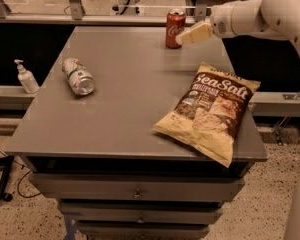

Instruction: Pick coke can

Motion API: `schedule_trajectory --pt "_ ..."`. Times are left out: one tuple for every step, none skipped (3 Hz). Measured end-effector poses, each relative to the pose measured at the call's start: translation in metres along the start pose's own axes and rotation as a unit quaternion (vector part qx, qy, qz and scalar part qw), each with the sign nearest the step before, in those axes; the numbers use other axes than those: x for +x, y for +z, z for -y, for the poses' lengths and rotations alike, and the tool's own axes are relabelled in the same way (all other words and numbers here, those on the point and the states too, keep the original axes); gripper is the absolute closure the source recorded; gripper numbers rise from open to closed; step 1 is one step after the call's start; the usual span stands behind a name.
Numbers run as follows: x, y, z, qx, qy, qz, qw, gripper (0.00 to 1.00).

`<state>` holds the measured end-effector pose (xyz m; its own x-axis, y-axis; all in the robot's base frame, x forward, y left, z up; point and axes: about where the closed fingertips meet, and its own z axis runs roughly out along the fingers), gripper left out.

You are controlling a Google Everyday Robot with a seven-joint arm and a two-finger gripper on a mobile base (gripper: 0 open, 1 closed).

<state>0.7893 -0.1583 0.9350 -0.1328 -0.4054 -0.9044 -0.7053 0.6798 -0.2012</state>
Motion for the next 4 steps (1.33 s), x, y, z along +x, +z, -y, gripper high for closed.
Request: schedule_trajectory --pt "-0.007 0.031 0.016 0.006 0.009 0.026 0.9996 0.00" --pt "-0.003 0.061 0.023 0.004 0.022 0.031 0.9993 0.00" --pt "-0.002 0.085 0.023 -0.006 0.033 0.033 0.9989 0.00" --pt "0.000 0.098 0.020 -0.014 0.040 0.033 0.9985 0.16"
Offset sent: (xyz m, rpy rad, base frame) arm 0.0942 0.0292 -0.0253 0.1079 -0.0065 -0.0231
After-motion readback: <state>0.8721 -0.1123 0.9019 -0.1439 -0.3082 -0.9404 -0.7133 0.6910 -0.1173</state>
